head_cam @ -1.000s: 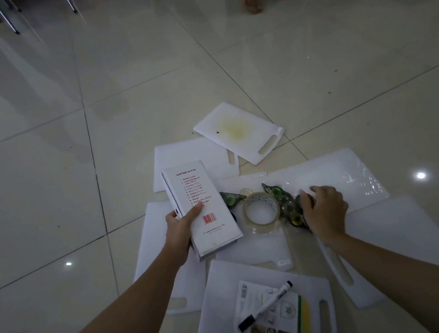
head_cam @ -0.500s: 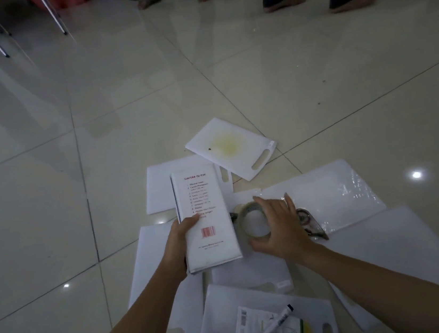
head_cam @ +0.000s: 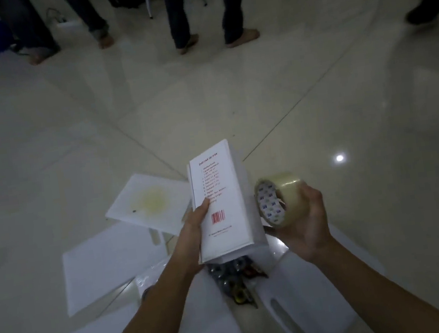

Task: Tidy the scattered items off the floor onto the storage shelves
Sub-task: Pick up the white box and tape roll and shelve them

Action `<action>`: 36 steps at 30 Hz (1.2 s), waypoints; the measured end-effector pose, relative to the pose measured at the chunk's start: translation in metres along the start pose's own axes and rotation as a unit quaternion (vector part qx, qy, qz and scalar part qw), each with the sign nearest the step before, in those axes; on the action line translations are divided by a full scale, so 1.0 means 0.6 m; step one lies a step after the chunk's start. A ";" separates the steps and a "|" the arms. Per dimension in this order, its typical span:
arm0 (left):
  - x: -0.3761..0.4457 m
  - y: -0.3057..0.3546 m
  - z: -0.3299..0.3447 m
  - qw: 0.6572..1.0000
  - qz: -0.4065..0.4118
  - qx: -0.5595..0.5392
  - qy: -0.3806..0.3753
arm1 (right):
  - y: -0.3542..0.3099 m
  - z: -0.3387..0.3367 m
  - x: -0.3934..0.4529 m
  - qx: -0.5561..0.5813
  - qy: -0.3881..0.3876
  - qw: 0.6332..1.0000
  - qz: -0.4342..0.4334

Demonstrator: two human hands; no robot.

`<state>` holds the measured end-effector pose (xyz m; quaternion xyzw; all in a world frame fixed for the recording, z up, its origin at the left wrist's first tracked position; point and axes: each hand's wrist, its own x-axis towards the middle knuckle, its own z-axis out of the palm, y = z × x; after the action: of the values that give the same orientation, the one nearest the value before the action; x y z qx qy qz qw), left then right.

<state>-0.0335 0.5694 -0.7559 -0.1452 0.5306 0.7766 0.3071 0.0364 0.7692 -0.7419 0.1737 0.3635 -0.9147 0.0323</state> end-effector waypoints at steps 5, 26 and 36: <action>0.014 0.005 0.159 0.995 -0.008 0.067 -0.077 | -0.130 -0.028 -0.064 0.133 0.067 0.989 -0.014; -0.338 -0.212 0.760 0.844 -0.217 0.131 -0.473 | -0.367 -0.136 -0.683 0.071 0.367 0.830 -0.414; -0.580 -0.302 0.854 0.682 -0.385 0.089 -0.615 | -0.288 -0.087 -0.966 0.209 0.385 0.784 -0.440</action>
<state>0.3996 0.9698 -0.4949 0.2019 0.1864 0.4534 0.8479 0.5630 0.8926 -0.4663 0.3349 0.1823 -0.7403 -0.5537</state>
